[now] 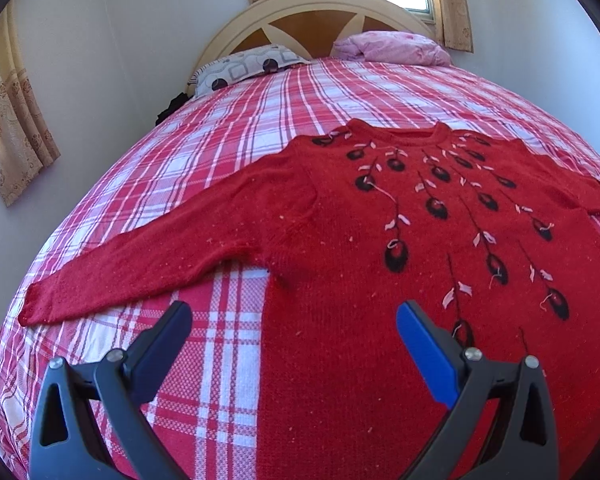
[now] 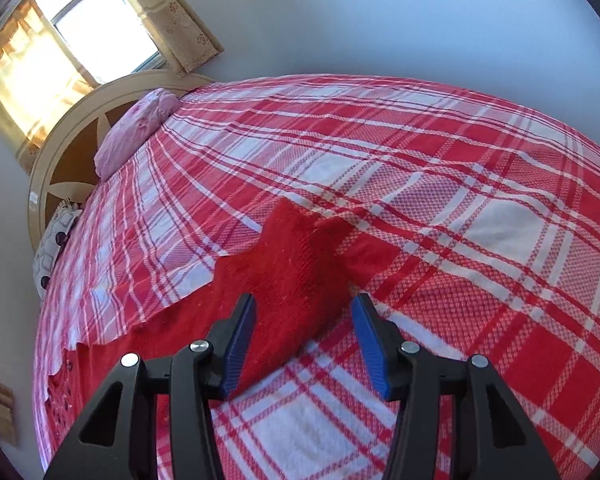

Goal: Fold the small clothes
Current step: 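Reach the right tool to the sweater sleeve cuff and grasp it, then lift the sleeve with the right tool and fold it across the sweater body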

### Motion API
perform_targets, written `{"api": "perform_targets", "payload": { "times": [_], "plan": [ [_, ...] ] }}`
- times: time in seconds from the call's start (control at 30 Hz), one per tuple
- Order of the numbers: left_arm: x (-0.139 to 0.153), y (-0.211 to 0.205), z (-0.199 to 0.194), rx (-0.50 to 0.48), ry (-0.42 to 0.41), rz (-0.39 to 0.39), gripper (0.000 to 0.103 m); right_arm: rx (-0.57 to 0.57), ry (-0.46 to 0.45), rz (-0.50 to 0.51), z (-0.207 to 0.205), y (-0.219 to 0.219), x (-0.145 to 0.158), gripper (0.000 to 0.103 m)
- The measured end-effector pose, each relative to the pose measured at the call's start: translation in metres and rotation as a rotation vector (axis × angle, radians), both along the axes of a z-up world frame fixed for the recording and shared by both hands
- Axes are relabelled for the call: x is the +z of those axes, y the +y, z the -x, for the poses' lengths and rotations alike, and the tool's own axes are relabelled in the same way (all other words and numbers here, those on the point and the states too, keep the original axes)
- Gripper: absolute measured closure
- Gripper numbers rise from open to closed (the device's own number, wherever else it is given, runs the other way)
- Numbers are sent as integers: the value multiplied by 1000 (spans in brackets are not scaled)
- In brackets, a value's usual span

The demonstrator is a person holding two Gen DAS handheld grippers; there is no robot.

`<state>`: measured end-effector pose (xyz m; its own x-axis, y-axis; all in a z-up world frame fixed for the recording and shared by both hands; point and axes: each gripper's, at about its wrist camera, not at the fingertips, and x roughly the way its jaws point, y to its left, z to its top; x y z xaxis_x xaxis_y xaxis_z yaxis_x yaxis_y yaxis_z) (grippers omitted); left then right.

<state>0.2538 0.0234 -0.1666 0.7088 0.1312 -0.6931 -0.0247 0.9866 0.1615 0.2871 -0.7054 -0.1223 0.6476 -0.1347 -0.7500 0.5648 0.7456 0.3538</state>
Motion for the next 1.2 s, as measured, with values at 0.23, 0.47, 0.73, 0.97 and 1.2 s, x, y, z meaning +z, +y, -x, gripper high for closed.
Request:
{"api": "perform_targets", "payload": {
  "times": [0.23,0.47,0.73,0.97,1.2],
  "plan": [
    [-4,-4,3,-11,-5,-4,0,11,28,11,-10,-2,-7,83],
    [-6,-6,6,-18,-7,-2,0,73,37,82,-17,18,4,90],
    [-8,-8,7,-21,-9,2,0,267,-61,156,-36,94,45,92],
    [-10,-6,7,-16,-10,16,0,464,-97,230,-57,189,58,92],
    [-10,-6,8,-16,-12,21,0,617,-71,235,-79,266,27,92]
  ]
}}
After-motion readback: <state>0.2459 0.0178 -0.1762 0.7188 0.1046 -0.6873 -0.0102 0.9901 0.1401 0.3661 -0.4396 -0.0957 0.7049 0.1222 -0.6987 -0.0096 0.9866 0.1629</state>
